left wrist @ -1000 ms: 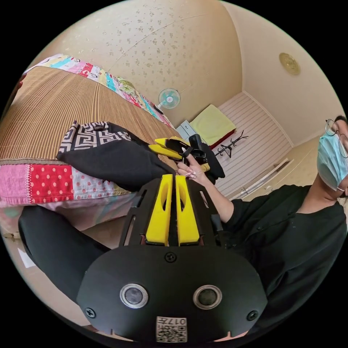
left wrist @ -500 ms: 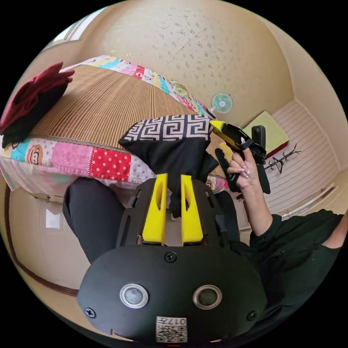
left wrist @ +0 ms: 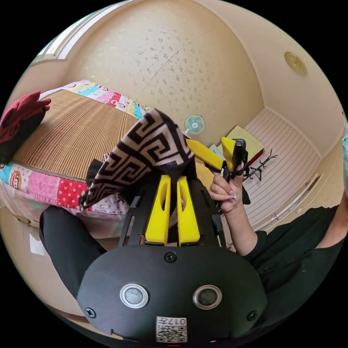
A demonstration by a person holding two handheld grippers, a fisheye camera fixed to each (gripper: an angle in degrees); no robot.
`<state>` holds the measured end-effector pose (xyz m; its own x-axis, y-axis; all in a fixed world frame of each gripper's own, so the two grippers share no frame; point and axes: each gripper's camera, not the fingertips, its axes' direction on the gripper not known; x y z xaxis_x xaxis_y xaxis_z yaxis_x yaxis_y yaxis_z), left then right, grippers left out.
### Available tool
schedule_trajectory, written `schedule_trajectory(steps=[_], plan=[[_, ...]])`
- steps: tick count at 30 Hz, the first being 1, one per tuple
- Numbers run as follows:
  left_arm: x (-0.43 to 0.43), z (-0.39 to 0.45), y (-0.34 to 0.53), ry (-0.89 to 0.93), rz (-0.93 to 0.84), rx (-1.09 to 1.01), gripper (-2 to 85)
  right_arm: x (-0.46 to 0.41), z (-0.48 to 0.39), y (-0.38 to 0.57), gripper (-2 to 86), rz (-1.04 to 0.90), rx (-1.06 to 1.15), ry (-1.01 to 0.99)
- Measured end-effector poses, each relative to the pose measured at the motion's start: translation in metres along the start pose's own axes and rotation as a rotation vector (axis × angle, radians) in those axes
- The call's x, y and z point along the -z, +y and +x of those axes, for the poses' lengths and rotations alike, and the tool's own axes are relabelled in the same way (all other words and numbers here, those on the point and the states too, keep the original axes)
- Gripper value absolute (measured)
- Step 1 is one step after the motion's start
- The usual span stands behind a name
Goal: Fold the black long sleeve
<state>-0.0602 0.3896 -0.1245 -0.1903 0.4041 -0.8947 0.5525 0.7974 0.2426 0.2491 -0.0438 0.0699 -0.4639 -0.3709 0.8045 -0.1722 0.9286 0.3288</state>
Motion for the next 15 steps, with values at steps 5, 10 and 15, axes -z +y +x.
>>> schedule_trajectory(steps=[5, 10, 15], plan=[[0.005, -0.031, -0.012, 0.044, 0.009, 0.055, 2.5, -0.017, 0.032, 0.038, 11.3, -0.236, -0.026, -0.052], [0.017, -0.059, -0.03, 0.02, 0.001, 0.102, 5.4, -0.018, -0.004, 0.058, 2.0, -0.115, 0.039, 0.182], [0.046, -0.103, -0.028, 0.087, 0.017, 0.269, 13.3, -0.003, -0.029, 0.052, 0.9, 0.0, 0.083, 0.066]])
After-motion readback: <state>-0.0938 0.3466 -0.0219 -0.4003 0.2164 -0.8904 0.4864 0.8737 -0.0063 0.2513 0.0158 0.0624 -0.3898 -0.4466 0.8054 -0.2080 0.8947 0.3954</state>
